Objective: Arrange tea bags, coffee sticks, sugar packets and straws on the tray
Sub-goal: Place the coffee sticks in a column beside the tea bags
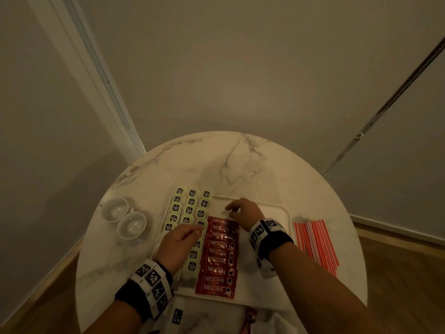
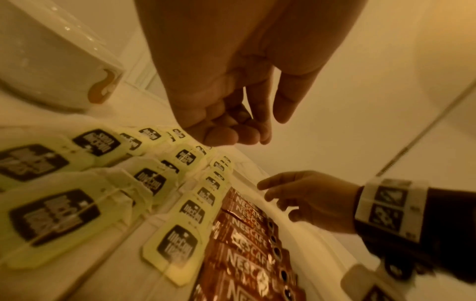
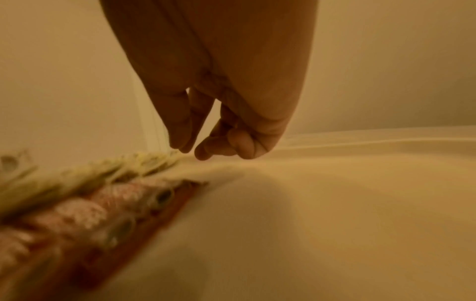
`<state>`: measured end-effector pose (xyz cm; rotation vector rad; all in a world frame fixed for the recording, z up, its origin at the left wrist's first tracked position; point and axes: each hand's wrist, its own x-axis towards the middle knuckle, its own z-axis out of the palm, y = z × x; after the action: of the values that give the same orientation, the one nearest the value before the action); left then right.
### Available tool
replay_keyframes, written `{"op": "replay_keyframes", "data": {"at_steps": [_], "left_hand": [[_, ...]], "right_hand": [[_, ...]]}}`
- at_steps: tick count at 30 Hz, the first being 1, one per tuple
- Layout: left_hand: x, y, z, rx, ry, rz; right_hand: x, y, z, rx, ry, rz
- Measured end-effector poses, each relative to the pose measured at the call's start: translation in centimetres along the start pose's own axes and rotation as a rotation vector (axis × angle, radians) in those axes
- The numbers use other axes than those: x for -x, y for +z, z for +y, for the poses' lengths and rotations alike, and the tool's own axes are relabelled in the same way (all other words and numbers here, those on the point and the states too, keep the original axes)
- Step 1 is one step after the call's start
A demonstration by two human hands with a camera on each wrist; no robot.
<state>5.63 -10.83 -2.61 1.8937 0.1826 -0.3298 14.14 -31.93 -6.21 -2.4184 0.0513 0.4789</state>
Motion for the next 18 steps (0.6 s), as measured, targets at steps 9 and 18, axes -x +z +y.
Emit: {"op": "replay_keyframes", "data": {"at_steps": [9, 18], "left_hand": [[7.7, 3.3, -1.8, -0.799, 0.546, -0.685], [12.9, 6.3, -7.1, -1.339, 0.985, -0.947]], "right_hand": [[12.8, 1.5, 0.0, -0.126, -0.114, -0.089], [21.3, 6.4, 3.3, 0.347, -0.149, -0.232]]}}
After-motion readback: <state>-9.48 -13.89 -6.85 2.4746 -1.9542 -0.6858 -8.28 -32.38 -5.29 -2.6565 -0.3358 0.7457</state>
